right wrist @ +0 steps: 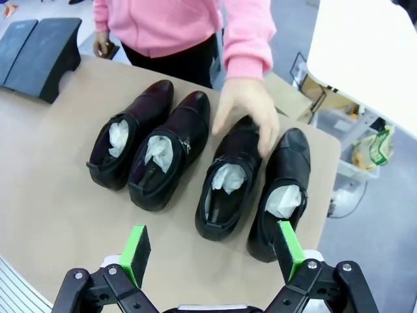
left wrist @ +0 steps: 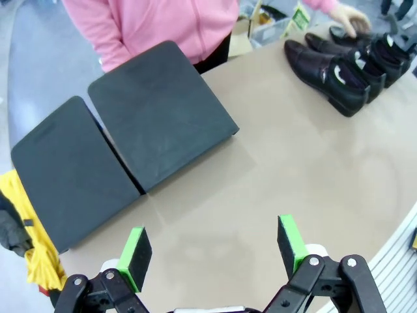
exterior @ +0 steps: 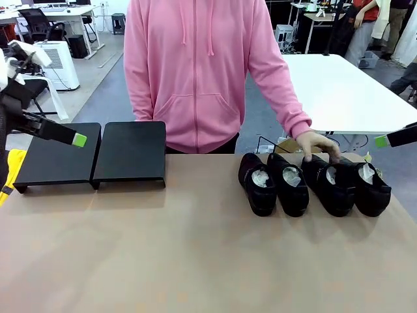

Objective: Organize the shoes by placing them on the stand.
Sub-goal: Pick up one Shoe and place it in the middle of the table.

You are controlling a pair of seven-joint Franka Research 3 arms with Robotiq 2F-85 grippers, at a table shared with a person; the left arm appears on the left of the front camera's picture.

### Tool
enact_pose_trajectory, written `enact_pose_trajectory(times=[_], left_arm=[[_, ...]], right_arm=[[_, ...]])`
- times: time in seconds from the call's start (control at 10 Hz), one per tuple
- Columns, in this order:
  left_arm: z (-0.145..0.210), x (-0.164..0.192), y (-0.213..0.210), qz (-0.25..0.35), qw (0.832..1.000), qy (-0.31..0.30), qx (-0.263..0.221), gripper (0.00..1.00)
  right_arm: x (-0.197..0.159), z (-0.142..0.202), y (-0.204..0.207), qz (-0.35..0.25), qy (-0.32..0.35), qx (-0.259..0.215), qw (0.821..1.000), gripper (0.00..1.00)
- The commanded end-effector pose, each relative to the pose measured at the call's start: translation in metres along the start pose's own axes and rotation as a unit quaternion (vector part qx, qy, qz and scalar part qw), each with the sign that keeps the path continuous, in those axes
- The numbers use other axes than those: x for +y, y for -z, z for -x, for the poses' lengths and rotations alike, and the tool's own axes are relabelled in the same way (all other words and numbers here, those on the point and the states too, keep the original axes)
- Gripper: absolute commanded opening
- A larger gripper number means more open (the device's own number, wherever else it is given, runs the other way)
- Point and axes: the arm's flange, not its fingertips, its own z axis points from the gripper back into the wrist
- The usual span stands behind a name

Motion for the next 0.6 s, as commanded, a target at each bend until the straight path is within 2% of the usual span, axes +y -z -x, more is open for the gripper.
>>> enact_pose_trajectory(times=[0.0,0.1,0.5], left_arm=[[0.024,0.002,0.003,0.003,0.998,-0.050,-0.040,1.00],[0.000,0.000,0.000,0.000,1.000,0.000,0.000,1.00],[0.000,0.000,0.000,0.000,1.000,0.000,0.000,1.00]], right_arm=[[0.002,0.000,0.005,-0.002,-0.003,0.006,1.000,1.00],[0.002,0.000,0.005,-0.002,-0.003,0.006,1.000,1.00],[0.002,0.000,0.005,-0.002,-0.003,0.006,1.000,1.00]])
